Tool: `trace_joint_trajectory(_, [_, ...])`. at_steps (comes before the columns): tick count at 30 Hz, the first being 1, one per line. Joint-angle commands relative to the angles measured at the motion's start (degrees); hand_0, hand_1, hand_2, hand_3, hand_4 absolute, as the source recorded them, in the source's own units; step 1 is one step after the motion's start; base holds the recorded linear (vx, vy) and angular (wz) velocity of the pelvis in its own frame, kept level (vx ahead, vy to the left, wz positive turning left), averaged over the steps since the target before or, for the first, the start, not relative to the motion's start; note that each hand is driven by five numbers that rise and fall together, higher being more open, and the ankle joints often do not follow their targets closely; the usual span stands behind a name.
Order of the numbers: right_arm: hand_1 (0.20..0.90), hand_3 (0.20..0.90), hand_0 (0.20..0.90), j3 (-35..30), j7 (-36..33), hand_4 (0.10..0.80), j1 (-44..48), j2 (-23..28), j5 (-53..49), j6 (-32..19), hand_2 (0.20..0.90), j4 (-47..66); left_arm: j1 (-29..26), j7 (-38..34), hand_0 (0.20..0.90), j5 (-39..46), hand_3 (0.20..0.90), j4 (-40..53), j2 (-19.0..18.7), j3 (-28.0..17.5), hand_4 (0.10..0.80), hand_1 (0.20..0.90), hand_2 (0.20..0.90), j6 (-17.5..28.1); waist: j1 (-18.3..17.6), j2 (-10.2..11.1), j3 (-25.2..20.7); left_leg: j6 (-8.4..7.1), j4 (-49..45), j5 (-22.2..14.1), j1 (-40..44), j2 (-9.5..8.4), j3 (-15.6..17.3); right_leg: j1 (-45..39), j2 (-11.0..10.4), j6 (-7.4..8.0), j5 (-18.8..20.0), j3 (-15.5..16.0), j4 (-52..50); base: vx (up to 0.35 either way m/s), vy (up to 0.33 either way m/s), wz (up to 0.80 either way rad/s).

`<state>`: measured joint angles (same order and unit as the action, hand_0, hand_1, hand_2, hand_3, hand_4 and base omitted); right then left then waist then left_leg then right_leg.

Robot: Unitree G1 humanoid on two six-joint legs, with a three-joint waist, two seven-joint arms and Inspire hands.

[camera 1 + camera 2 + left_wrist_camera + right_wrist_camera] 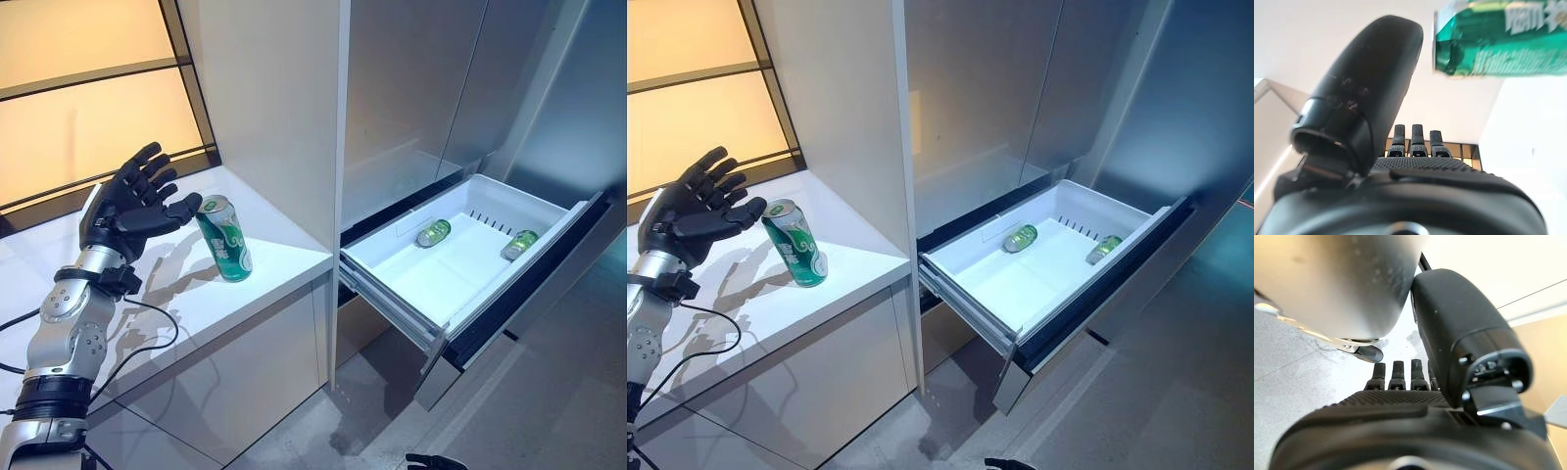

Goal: Put drinks into fridge and close the fridge

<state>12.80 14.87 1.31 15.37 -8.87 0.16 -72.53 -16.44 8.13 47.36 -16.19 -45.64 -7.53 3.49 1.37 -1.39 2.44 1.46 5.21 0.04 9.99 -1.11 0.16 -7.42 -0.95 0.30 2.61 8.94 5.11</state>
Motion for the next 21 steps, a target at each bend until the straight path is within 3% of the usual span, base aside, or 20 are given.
trace_joint_trajectory(1, [0.900,0.900,0.900,2.43,1.36,0.800,0.90,1.48,2.27,0.56,0.900,-2.97,-13.72,-0.66,0.900,3.41,0.900,-0.18,-4.72,-3.13,0.800,0.900,0.900,9.41,0.04,-1.79,-1.27,-0.28,-0.71,-4.45,0.36,-1.30,3.51,-1.20,0.45,3.28,-7.09,-2.90,-3.10,0.000,0.000,0.00])
trace_joint_trajectory(14, [0.900,0.900,0.900,2.41,1.60,0.800,1.53,1.48,2.43,0.61,0.900,-3.11,-13.47,3.23,0.900,13.17,0.900,8.47,-0.59,-2.17,0.800,0.900,0.900,4.56,0.21,-1.81,-1.14,-0.34,-0.58,-4.37,0.33,-1.23,3.21,-1.11,0.51,3.09,-7.22,-2.82,-3.29,0.000,0.000,0.00])
trace_joint_trajectory(21, [0.900,0.900,0.900,2.39,1.50,0.800,1.69,1.57,2.33,0.58,0.900,-3.39,-12.53,4.96,0.900,8.95,0.900,11.09,-0.50,-0.81,0.800,0.900,0.900,0.85,0.21,-2.05,-1.01,-0.30,-0.59,-4.37,0.39,-1.29,3.21,-1.16,0.56,3.10,-7.21,-2.96,-3.29,0.000,0.000,0.00])
